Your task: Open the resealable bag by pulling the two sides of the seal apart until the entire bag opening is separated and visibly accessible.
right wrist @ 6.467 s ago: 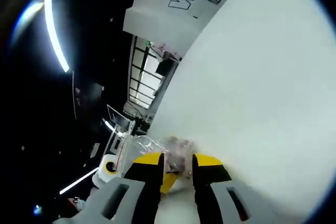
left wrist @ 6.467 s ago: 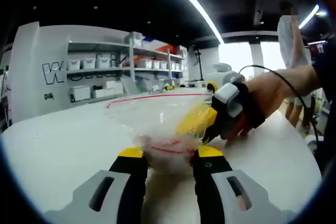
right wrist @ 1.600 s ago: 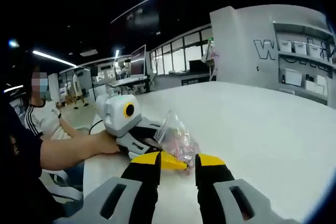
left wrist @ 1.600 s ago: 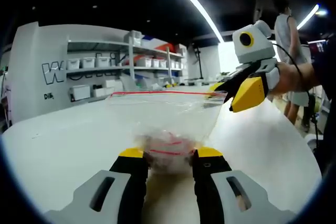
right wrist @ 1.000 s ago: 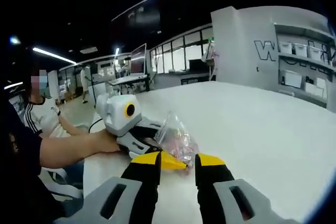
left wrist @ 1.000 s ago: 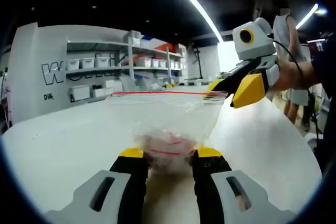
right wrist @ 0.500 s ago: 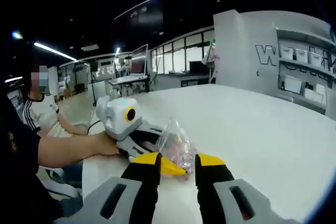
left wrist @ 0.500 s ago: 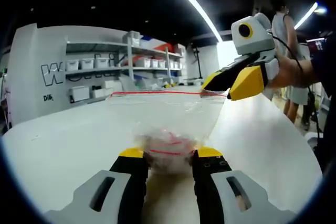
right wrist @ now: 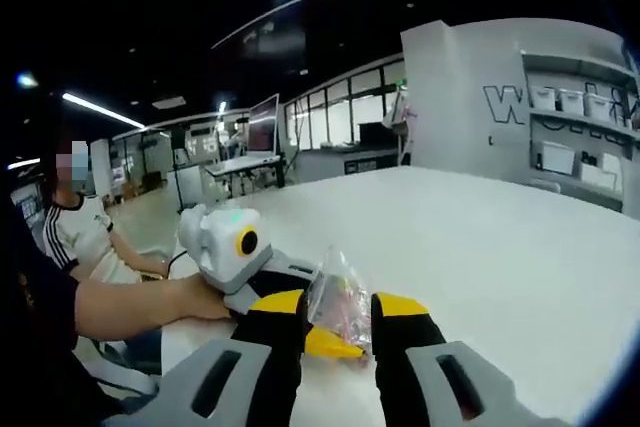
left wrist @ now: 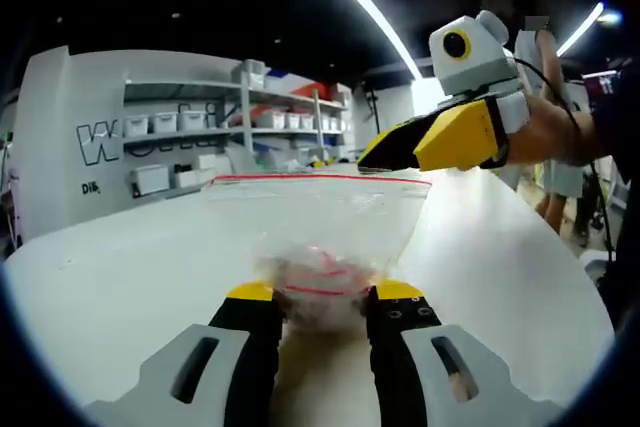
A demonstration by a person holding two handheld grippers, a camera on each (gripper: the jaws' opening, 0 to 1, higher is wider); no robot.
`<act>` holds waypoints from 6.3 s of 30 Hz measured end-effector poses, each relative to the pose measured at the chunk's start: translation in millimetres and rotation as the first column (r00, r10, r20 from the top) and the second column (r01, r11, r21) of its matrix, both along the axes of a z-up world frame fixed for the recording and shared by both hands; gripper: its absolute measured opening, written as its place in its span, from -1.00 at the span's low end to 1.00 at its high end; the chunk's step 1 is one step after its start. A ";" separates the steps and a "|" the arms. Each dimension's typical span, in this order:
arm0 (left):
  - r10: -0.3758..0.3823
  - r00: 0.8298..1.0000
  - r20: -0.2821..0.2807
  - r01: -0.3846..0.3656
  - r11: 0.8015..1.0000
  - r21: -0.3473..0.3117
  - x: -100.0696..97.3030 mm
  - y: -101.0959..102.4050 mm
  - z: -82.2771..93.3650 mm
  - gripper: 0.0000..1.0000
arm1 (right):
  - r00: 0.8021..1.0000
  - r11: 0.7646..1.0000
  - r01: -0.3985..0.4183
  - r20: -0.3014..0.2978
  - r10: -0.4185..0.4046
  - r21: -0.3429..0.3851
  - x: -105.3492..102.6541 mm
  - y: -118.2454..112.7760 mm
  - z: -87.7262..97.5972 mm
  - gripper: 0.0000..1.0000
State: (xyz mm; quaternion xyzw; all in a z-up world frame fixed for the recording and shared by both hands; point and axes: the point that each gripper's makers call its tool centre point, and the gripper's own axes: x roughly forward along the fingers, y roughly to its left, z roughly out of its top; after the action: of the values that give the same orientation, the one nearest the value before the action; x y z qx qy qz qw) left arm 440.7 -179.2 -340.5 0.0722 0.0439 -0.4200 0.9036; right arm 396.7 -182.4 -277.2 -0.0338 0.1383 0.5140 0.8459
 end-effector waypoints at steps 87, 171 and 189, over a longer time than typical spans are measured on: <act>-0.052 0.999 -0.001 0.052 0.999 0.006 -11.7 -10.1 -0.1 -0.35 | 0.988 0.991 0.000 -0.155 0.021 0.136 10.3 26.8 -6.1 -0.83; -0.106 0.994 -0.002 0.106 0.994 0.002 -34.9 -24.4 0.4 -0.28 | 0.743 0.823 0.263 -0.650 0.159 0.502 23.7 20.6 -8.5 -1.00; -0.110 0.994 -0.003 0.110 0.994 -0.029 -39.1 -25.3 5.7 -0.11 | 0.758 0.817 0.275 -0.638 0.140 0.506 31.7 16.6 -5.2 -1.00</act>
State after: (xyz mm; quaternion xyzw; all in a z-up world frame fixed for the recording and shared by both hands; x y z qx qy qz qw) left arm 401.6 -204.5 -334.8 0.0603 0.0358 -0.4699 0.8799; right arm 428.4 -165.8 -282.4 0.4067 0.2627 0.4775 0.7332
